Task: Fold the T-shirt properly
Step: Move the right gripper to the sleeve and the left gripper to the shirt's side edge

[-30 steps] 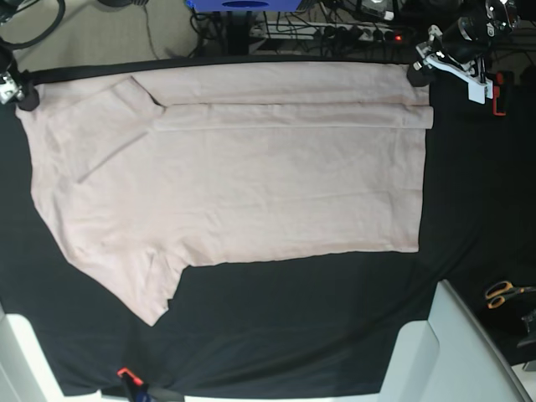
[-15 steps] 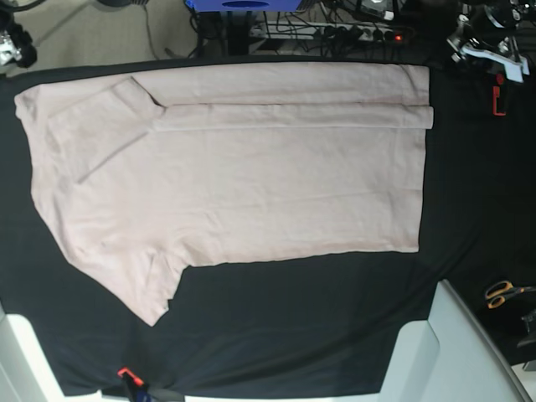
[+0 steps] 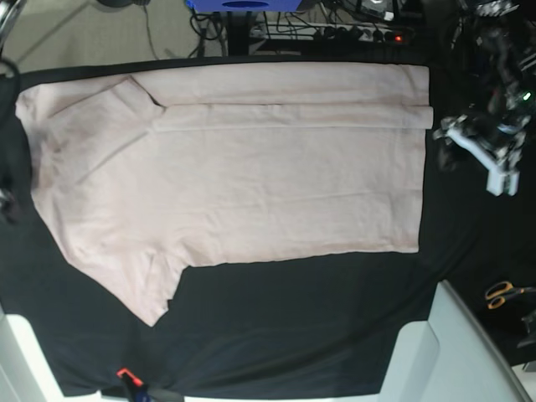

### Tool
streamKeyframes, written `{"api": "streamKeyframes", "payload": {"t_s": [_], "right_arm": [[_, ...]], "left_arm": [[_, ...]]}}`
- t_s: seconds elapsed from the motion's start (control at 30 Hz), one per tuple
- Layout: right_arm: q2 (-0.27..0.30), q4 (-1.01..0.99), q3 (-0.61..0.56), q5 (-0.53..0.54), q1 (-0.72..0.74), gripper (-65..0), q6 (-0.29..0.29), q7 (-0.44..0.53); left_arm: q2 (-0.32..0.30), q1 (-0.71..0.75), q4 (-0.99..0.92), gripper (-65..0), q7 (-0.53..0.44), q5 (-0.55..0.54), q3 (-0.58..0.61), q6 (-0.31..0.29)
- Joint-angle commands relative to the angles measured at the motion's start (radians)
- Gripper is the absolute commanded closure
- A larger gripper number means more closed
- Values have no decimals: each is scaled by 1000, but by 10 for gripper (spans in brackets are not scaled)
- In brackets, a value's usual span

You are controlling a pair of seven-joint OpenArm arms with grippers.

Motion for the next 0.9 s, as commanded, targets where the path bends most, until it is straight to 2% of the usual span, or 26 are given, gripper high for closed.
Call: {"api": "streamKeyframes", "payload": {"t_s": [0.0,0.1,0.27,0.33,0.4,0.53,0.7,0.77,0.8,0.87], "right_arm": [[51,-57,-57,12,62,-440,8,67],[94,-336,-261,12,222,-440,7,225],[91,-697,-547,13,430,-440,7,483],[63,-777,-634,13,475,-440,2,512],[42,-798,-700,13,482,-440,-29,543],[8,-797,-811,13,479,-440,-148,575],[-1,-795,-910,13,481,-440,-194,575],[-1,-794,-936,13,482,-434,-233,576],[-1,-794,-946,13,482,-417,-243,576],[0,-794,-961,13,484,-345,-250,576]], "left_arm": [[-5,-14,17,-411,-10,20,0,7],[11,-39,17,-410,-10,49,2,7],[6,-36,14,-410,-10,49,2,6],[5,-36,0,-410,-10,51,0,6],[5,-36,-12,-410,-10,52,-1,6],[6,-36,-35,-410,-13,51,-1,6],[9,-36,-41,-410,-14,49,-1,6],[9,-34,-41,-410,-14,49,-1,6],[9,-34,-41,-410,-14,49,-1,6],[11,-36,-41,-410,-14,49,-1,6]]}}
